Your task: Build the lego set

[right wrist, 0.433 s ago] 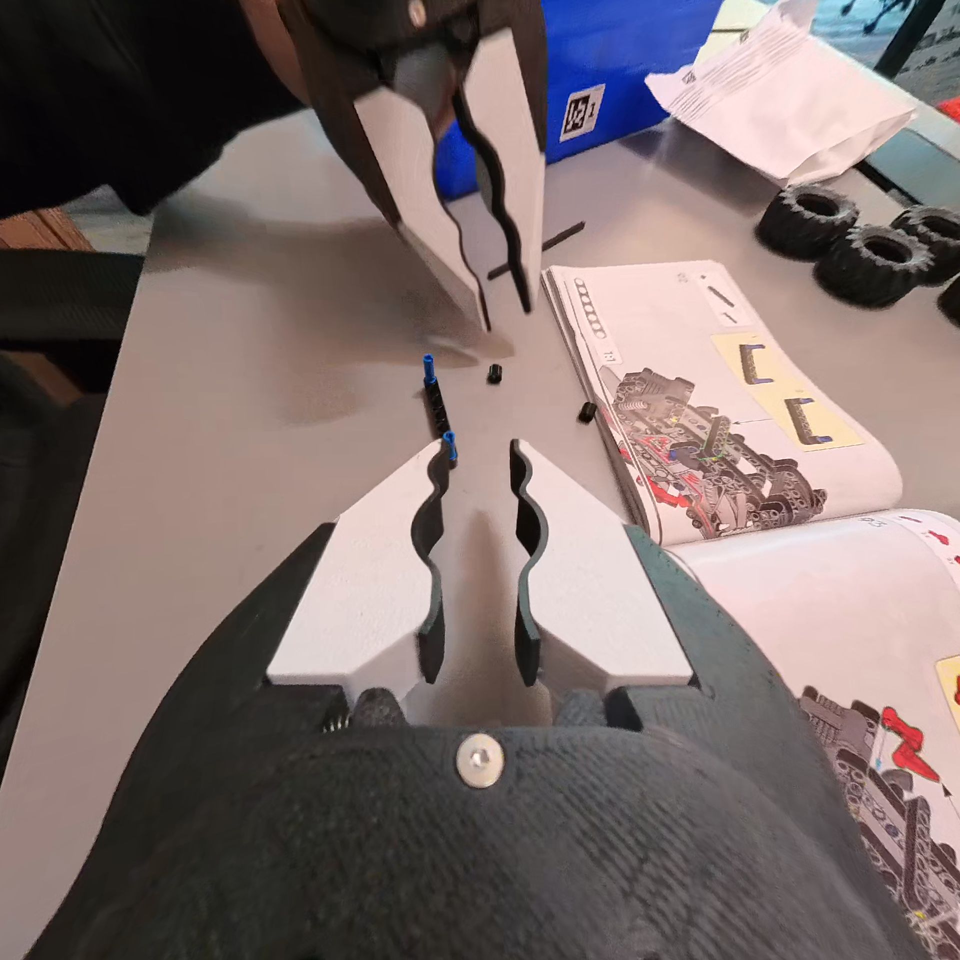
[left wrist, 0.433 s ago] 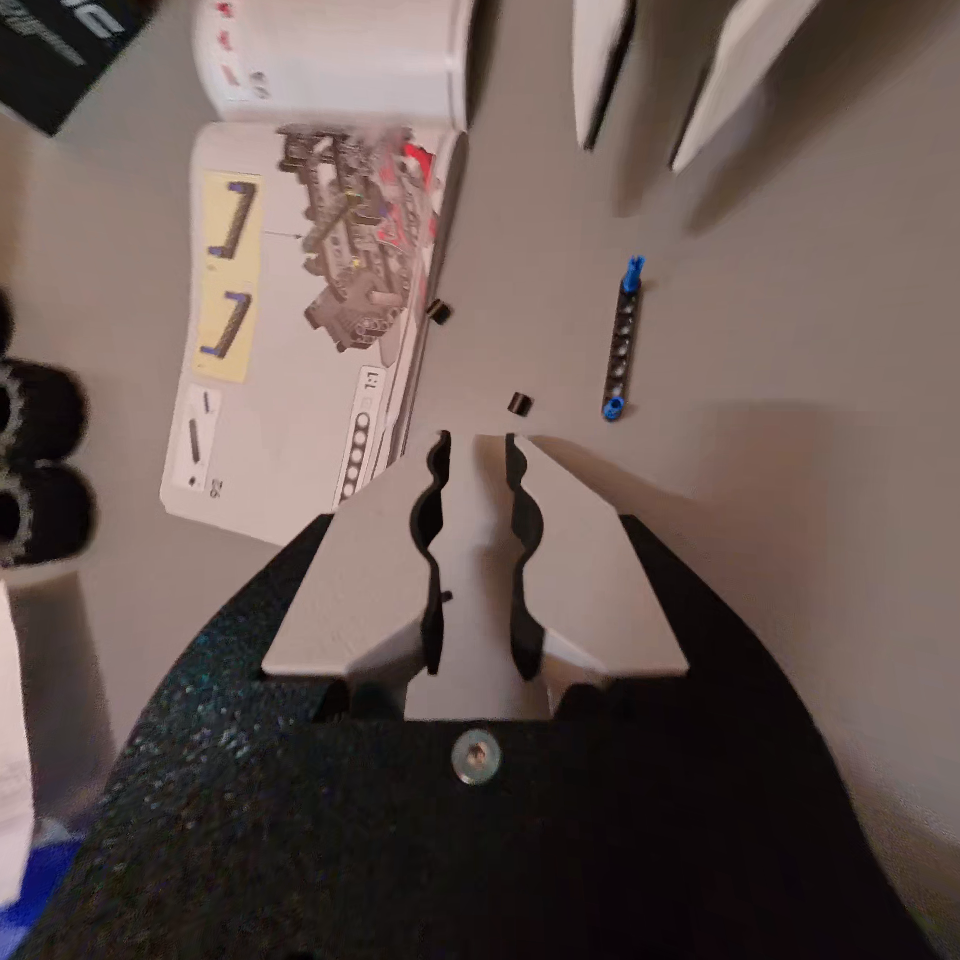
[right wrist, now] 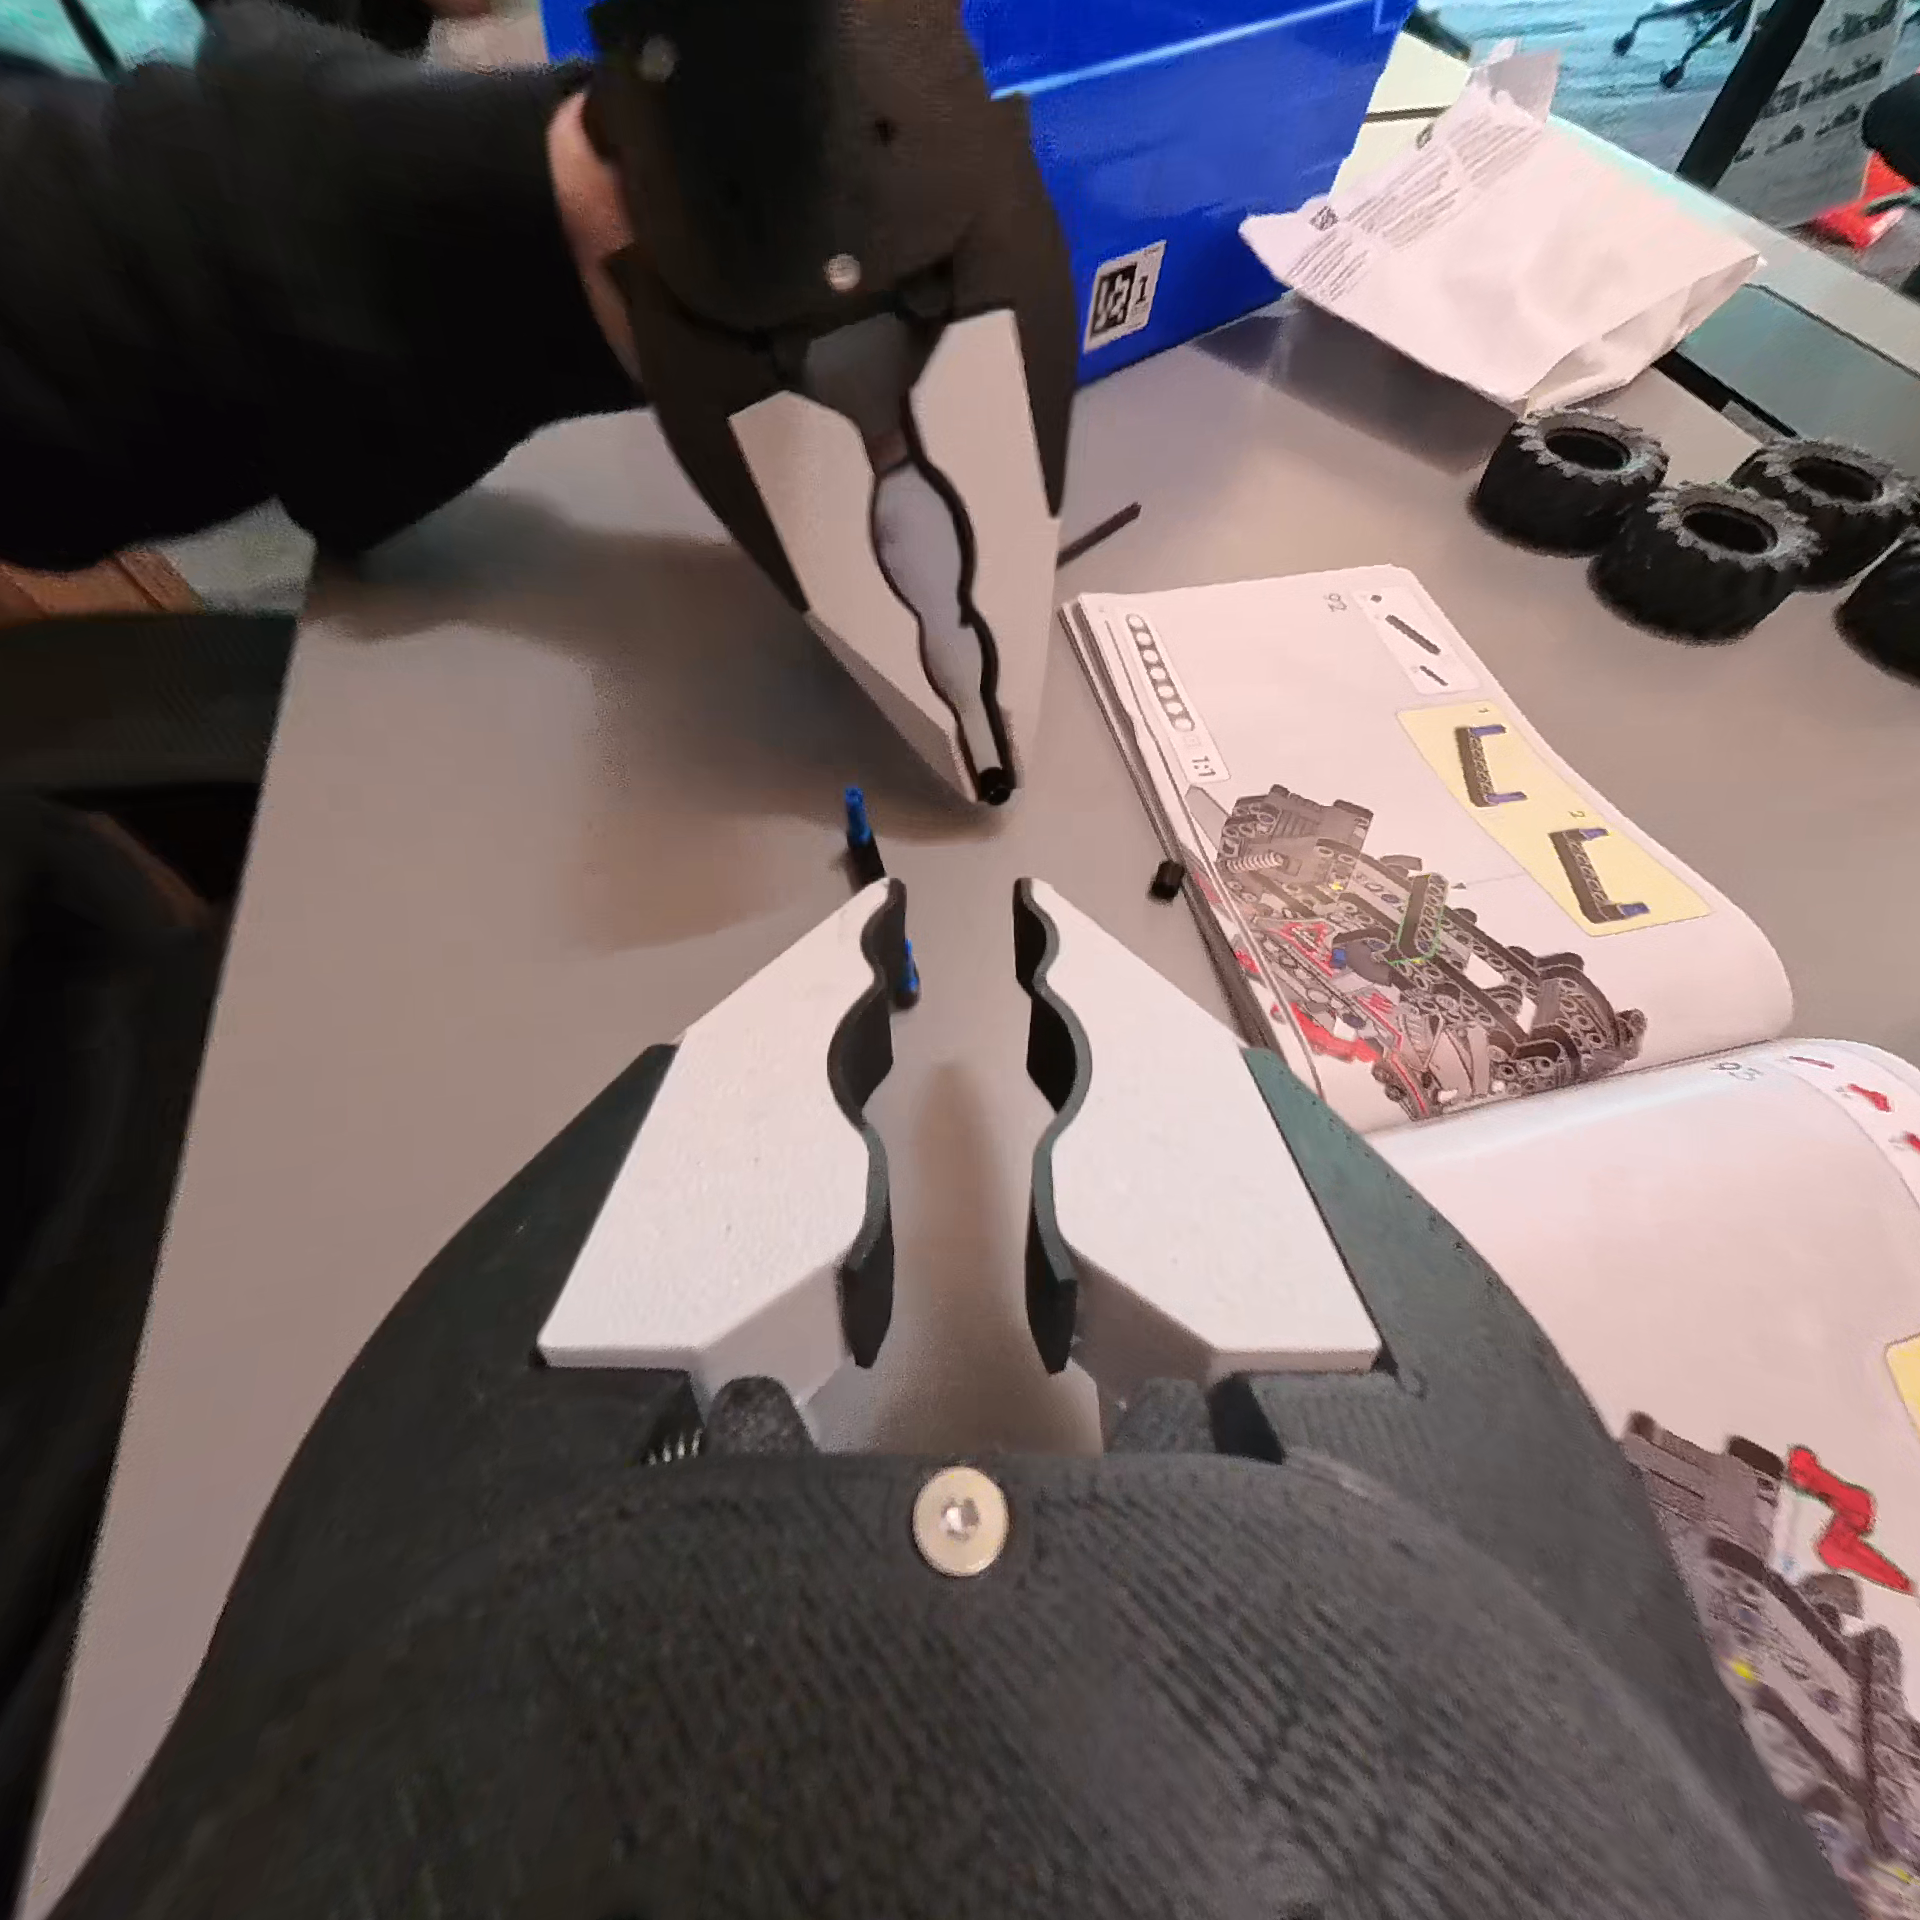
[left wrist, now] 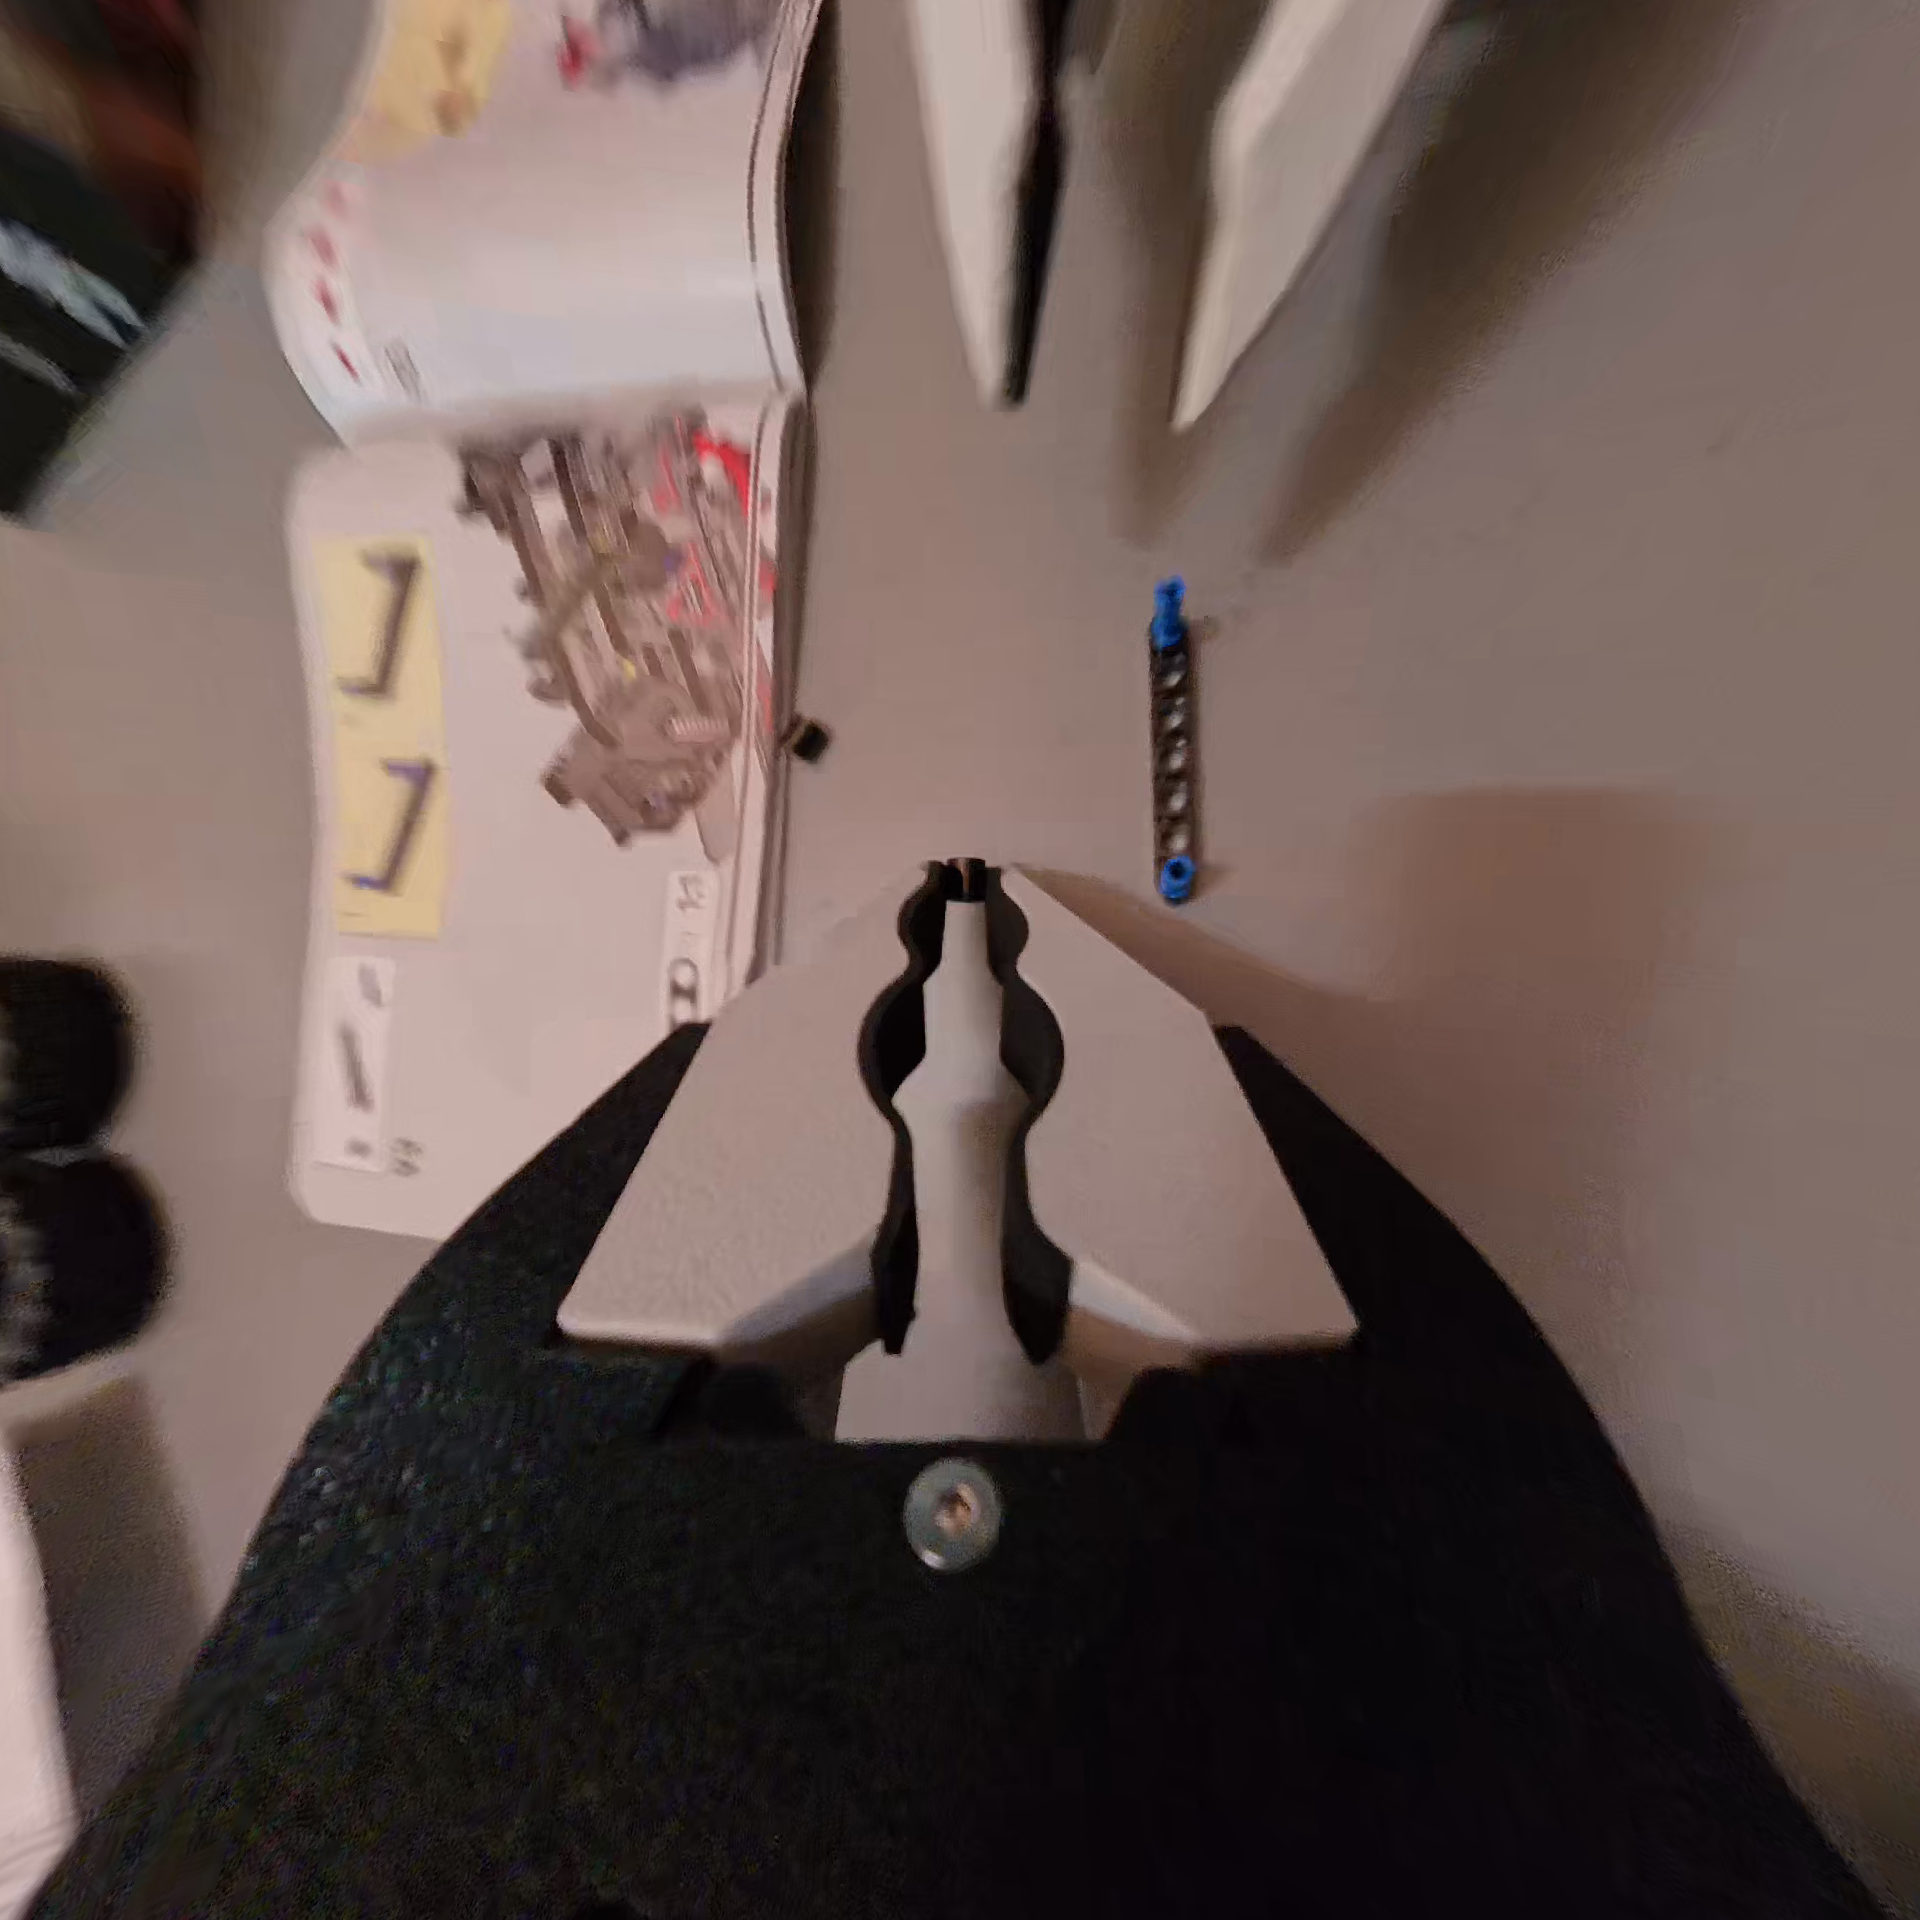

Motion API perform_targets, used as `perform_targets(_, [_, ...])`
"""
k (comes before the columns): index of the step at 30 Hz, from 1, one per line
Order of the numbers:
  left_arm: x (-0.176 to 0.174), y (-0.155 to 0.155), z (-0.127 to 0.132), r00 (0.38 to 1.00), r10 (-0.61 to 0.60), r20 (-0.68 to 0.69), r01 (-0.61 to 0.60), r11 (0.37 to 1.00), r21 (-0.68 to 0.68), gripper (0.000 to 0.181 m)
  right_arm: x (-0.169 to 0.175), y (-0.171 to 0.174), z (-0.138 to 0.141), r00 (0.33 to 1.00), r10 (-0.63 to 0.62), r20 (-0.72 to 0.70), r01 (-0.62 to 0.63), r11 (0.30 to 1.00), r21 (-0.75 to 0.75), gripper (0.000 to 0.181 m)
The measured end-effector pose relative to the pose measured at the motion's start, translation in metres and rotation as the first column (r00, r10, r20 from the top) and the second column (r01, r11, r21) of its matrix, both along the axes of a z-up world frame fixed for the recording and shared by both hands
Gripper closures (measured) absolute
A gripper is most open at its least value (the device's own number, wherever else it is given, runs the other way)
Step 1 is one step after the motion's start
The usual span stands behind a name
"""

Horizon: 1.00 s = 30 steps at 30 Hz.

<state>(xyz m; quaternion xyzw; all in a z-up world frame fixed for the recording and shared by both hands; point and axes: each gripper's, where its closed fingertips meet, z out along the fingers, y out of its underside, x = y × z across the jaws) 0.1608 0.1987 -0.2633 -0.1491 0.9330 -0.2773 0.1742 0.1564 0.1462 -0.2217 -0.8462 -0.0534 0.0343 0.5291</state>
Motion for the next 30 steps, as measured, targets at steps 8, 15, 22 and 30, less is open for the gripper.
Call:
perform_targets(8, [-0.008,-0.035,0.080,0.820,-0.180,0.543,0.085,0.977,0.196,0.177,-0.006,0.009,0.044,0.888,0.064,-0.456,0.035,0.978,0.205,0.146])
perform_targets(15, [-0.014,-0.050,0.089,0.739,-0.268,0.618,0.117,0.955,0.273,0.177,-0.018,0.009,0.049,0.805,0.165,-0.571,-0.014,0.966,0.260,0.163])
perform_targets(22, [-0.012,-0.051,0.090,0.723,-0.271,0.636,0.109,0.953,0.283,0.177,-0.018,0.009,0.049,0.834,0.159,-0.529,-0.013,0.963,0.269,0.175])
perform_targets(30, [-0.018,-0.054,0.104,0.722,-0.183,0.667,0.156,0.983,0.101,0.176,-0.022,0.006,0.063,0.806,0.245,-0.539,-0.039,0.930,0.365,0.176])
